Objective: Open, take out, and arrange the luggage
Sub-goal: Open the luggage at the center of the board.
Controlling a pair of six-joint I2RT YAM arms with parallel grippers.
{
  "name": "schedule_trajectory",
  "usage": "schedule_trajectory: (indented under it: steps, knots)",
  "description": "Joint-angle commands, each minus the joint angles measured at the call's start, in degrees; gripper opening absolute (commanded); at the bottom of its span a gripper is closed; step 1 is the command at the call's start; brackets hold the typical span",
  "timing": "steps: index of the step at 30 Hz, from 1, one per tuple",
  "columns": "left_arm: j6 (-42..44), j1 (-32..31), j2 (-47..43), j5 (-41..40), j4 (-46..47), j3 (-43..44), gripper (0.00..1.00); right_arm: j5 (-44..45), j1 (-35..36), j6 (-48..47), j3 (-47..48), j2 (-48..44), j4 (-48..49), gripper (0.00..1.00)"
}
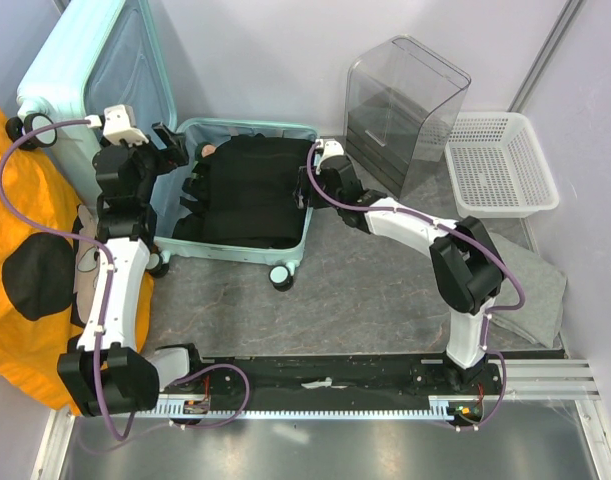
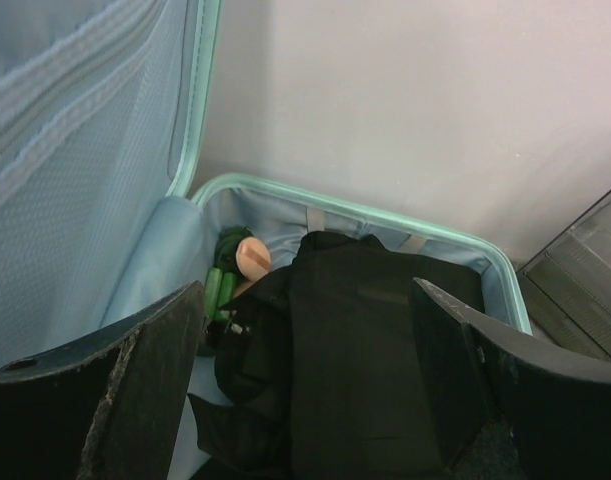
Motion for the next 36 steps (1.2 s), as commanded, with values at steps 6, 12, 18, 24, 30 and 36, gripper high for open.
schedule_trajectory:
  steps: [6,12,18,24,30,36]
  knots:
    - [-2.47,0.29,-5.3,0.72,0.69,-3.79,0.89,-0.06,-1.22,-0.31,-1.69,-6.83,-0.81,0.75]
    - [-2.56,0.37,-6.18,0.98,0.16,-4.32,0.89,-0.14,-2.54,0.13,-0.82,-4.12,-2.13,0.71]
    - [-1.86,0.37,-5.74,0.11,-0.19,-4.76,0.9,-5.58,-2.45,1.54,1.64,3.35,-2.3,0.62]
    - [-1.33,0.46,-5.65,-2.53,-0.72,-4.94,0.9,-6.12,-2.45,1.63,2.87,6.7,-2.3,0.47]
    - [-0.37,0.55,-4.77,-6.65,-1.68,-5.29,0.9,-2.35,-3.42,0.31,8.41,10.39,-6.08,0.0]
    - [-0.54,0.81,-4.68,-10.27,-1.86,-5.99,0.9,-1.37,-6.58,0.4,9.56,10.13,-6.88,0.0]
